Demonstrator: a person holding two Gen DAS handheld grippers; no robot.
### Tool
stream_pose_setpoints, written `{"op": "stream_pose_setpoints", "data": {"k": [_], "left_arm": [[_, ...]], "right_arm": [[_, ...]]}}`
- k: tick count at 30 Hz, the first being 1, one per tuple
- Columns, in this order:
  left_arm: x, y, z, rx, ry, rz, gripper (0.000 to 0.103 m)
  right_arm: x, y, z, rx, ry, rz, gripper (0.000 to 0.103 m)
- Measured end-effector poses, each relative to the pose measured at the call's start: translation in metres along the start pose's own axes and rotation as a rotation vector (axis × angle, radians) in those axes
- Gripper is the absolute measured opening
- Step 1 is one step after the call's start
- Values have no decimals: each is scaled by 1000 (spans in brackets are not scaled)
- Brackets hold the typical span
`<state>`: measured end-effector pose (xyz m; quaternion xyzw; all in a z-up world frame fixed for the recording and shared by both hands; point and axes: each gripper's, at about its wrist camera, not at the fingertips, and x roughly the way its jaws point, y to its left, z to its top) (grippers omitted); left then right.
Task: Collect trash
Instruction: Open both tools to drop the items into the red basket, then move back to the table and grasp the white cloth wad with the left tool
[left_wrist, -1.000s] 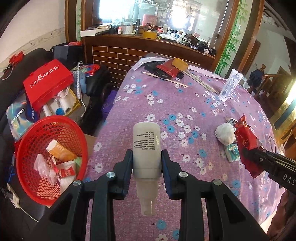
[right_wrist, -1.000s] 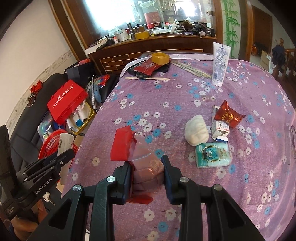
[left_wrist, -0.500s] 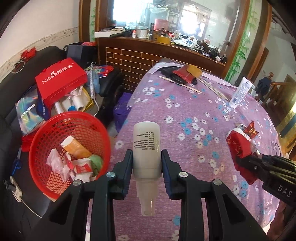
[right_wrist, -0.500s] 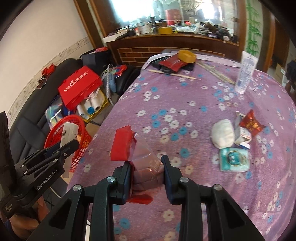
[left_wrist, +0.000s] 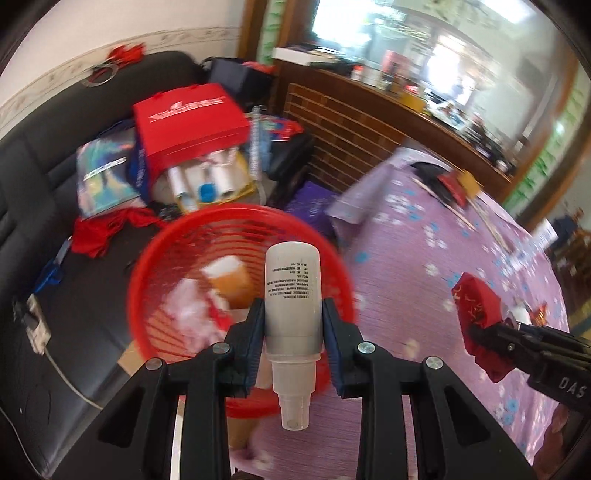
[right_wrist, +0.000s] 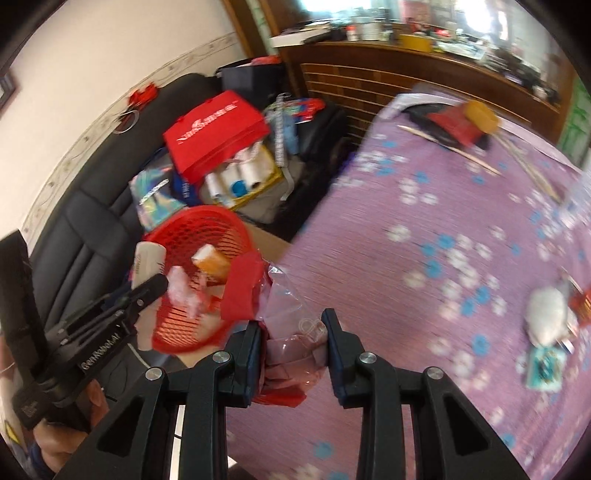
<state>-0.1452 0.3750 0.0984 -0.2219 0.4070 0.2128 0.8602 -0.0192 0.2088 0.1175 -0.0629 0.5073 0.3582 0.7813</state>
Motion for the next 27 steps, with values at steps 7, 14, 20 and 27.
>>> {"op": "stream_pose_setpoints", "data": {"k": [7, 14, 20, 27], "left_arm": [[18, 44, 11, -44, 29, 62, 29], [30, 60, 12, -70, 57, 81, 45], [9, 56, 9, -72, 18, 76, 48], [0, -25, -5, 62, 36, -36, 50]], "right_arm": [[56, 51, 30, -23, 44, 61, 34], [103, 59, 42, 6, 99, 80, 42], [59, 24, 20, 53, 40, 67, 45], [10, -36, -43, 132, 23, -20, 47]]}}
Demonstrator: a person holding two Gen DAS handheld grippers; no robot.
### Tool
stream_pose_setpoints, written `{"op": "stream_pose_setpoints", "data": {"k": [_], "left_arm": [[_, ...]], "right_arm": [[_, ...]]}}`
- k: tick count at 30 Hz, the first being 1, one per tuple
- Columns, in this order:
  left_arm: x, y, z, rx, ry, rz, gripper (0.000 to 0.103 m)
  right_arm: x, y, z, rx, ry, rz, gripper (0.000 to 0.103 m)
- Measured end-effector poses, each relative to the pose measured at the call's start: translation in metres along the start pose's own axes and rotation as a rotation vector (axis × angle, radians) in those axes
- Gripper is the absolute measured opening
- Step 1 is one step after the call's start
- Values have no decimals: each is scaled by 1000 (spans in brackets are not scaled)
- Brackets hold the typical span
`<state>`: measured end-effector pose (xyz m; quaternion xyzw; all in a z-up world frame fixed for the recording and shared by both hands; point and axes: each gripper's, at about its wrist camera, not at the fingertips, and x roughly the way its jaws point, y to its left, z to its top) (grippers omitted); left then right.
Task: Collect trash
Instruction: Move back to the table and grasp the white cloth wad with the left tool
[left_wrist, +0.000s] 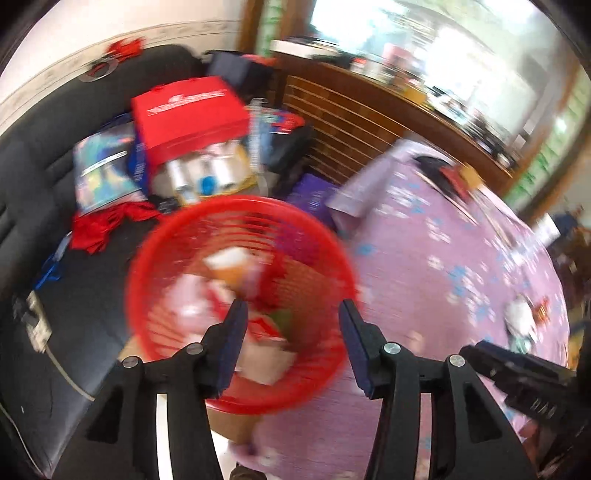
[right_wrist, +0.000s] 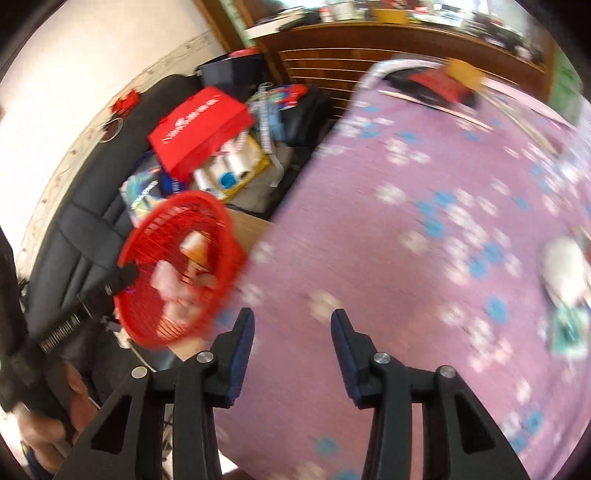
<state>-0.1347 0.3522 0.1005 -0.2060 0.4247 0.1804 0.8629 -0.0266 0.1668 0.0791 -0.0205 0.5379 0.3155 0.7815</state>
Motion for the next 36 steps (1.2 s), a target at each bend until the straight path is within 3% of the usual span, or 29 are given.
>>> {"op": "stream_pose_setpoints", "data": {"k": [9, 12, 13, 19, 21, 29, 34, 35, 36], "left_arm": [[9, -134, -34, 273, 76, -144, 51], [9, -180, -43, 381, 94, -198, 58], [10, -190, -44, 398, 101, -214, 62], [29, -267, -46, 513, 150, -279, 63], [45, -291, -41, 528, 198, -314, 64], [113, -360, -33, 521, 288, -268, 65], [162, -381, -37, 511, 372, -252, 64], [168, -382, -39, 503, 382, -257, 61], [171, -382, -39, 489, 390, -274, 50]], "right_arm": [[-65, -127, -58, 274, -71, -138, 47], [-87, -165, -77, 376, -103, -176, 47], [-94, -175, -84, 408, -108, -181, 47], [-135, -214, -111, 508, -178, -227, 46], [-149, -225, -122, 535, -200, -241, 46], [-182, -255, -156, 604, -245, -274, 46], [-194, -268, -155, 593, -256, -278, 46], [-195, -270, -153, 590, -258, -277, 46], [-197, -271, -149, 587, -264, -271, 46]]}}
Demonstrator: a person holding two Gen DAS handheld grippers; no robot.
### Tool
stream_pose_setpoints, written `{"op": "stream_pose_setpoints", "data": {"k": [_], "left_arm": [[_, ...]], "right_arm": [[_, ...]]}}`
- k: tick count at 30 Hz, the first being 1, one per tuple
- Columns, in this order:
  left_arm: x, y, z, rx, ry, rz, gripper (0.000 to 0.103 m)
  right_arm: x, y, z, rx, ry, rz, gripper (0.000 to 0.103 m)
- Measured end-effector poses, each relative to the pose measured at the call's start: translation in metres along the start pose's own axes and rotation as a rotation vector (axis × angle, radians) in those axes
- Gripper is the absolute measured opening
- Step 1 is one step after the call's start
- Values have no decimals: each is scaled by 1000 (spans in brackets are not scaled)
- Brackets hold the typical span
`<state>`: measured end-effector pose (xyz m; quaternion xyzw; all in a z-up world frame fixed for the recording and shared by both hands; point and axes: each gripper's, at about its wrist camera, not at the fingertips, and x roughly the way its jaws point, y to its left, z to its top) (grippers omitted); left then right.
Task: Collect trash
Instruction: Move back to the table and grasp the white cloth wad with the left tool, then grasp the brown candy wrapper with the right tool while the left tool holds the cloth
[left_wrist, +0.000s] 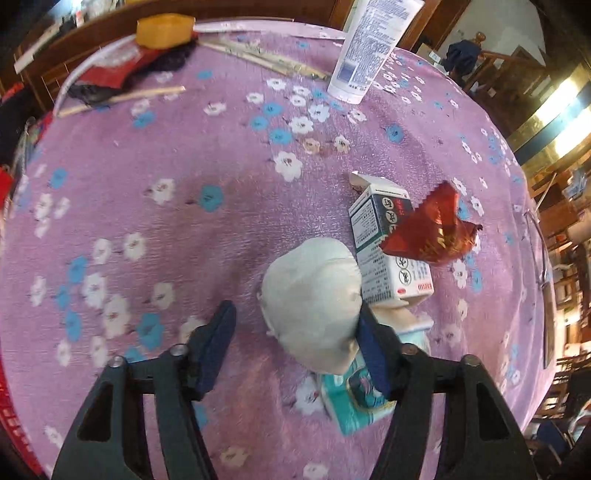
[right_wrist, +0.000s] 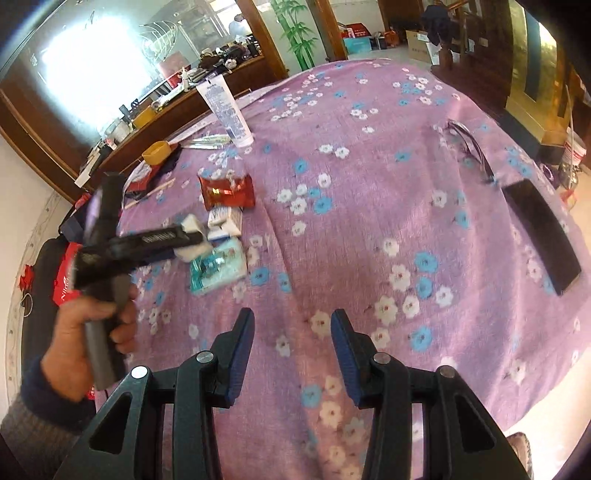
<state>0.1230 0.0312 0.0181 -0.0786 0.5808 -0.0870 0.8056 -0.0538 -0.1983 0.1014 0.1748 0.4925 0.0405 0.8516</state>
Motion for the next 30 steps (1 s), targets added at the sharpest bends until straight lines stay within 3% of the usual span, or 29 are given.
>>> {"op": "stream_pose_setpoints", "data": {"k": [1, 4, 9, 19, 24, 30], "left_arm": [[1, 1, -1, -9, -2, -28, 42], [-6, -2, -8, 24, -39, -15, 33], [-42, 11, -30, 31, -99, -13, 32], [-135, 64, -91, -55, -244, 62, 32], [-154, 94, -117, -135, -272, 113, 32], [-154, 113, -134, -203, -270, 111, 32]], "right_arm": [[0, 2, 5, -2, -4, 10, 47], [4, 10, 26, -16, -12, 38, 52], [32, 41, 70, -149, -15, 40, 56], [141, 74, 153, -222, 50, 94, 56], [171, 78, 146, -239, 157, 172, 56], [144, 92, 92, -371, 244, 262, 56]]}}
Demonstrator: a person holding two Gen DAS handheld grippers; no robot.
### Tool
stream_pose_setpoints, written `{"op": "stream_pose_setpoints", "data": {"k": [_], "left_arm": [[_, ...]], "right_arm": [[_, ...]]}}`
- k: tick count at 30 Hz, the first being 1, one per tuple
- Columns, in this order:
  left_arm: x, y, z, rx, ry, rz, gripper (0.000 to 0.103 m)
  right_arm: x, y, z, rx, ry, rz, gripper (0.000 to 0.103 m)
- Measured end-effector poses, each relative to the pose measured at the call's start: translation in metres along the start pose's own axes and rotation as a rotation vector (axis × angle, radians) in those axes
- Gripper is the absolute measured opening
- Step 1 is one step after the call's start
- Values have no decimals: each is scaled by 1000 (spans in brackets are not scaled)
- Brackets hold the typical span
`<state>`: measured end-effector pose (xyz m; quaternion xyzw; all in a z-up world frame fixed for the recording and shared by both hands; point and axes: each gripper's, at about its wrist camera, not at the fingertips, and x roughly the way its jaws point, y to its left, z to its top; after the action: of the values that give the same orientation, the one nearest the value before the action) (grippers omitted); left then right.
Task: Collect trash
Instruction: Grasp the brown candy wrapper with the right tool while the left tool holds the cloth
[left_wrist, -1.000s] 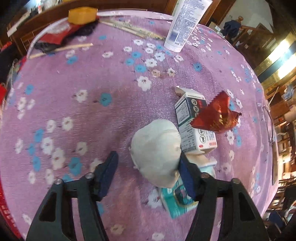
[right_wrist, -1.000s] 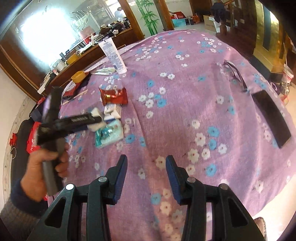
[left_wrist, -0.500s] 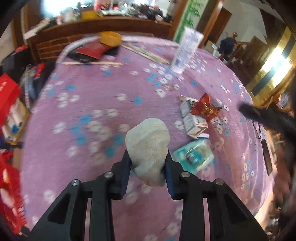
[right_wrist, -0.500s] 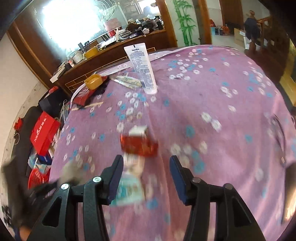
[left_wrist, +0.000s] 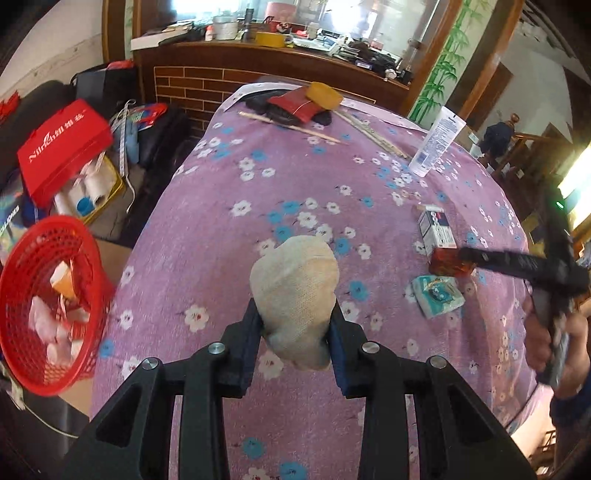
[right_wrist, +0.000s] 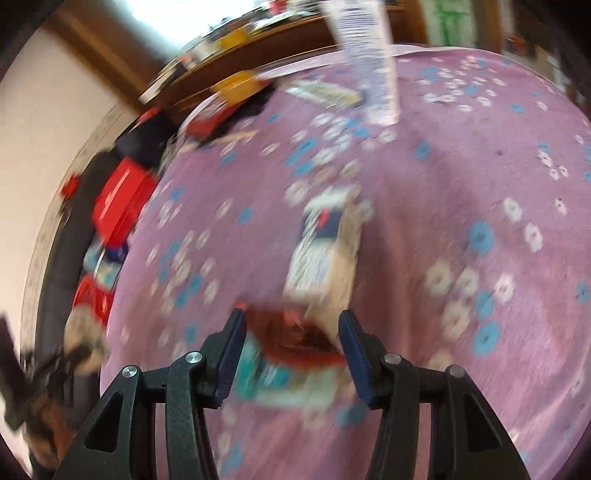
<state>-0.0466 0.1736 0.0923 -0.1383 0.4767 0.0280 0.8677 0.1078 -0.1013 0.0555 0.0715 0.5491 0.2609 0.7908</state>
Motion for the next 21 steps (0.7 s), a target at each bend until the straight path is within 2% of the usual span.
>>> {"op": "stream_pose_setpoints", "data": {"k": [2, 4, 6, 8, 15, 18, 21], "left_arm": [[1, -1, -3, 0, 1, -5, 32], [3, -4, -5, 8, 10, -16, 32], [4, -9, -5, 17, 15, -24, 32], [4, -13, -4, 28, 16, -30, 32], [1, -19, -4, 51, 9, -46, 32], [0, -18, -3, 57, 4, -42, 32], [-2, -19, -2, 64, 2, -47, 32]], "right_arm": [[-5, 11, -9, -52, -6, -28, 56], [-13, 20, -11, -107, -56, -120, 56], [-14, 19, -7, -101, -64, -157, 57], [-14, 16, -2, -69, -68, -152, 57], [1, 41, 1, -93, -51, -103, 57], [16, 39, 4, 10, 7, -50, 57], [31, 38, 7, 123, 60, -72, 57]]}}
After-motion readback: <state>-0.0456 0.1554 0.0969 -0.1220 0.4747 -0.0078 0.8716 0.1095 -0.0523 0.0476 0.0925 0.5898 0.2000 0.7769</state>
